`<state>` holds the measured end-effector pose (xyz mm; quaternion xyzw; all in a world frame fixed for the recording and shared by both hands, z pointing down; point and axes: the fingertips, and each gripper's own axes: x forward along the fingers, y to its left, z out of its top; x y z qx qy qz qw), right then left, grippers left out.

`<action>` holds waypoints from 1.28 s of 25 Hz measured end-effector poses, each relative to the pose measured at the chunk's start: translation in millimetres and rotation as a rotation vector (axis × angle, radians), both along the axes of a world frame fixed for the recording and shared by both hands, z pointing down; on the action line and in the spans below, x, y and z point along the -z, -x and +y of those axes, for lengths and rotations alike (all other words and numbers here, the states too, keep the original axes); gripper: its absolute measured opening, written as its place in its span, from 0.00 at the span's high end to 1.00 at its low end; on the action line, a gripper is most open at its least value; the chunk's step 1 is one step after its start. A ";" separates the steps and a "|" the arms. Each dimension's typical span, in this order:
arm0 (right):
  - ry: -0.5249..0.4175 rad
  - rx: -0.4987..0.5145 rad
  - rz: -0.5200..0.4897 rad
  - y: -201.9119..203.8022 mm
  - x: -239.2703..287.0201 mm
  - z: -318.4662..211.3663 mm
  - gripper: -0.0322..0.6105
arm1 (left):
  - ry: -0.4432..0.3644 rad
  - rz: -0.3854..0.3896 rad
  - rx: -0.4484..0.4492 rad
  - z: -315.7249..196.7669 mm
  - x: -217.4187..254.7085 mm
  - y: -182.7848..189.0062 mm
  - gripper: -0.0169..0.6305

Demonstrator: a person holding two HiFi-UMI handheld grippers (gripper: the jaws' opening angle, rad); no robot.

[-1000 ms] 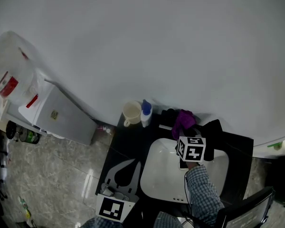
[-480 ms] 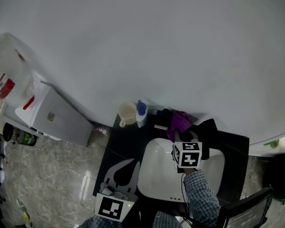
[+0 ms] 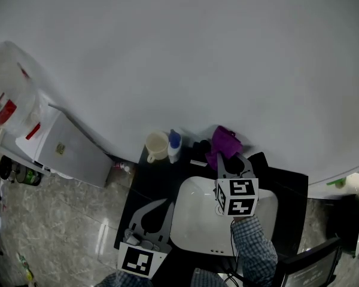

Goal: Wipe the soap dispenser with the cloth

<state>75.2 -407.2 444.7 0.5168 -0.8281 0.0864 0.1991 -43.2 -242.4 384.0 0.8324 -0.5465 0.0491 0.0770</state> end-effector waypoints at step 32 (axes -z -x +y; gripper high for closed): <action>0.199 0.220 0.090 70.5 -116.9 40.2 0.83 | 0.041 -0.044 0.059 8.5 -19.0 25.0 0.97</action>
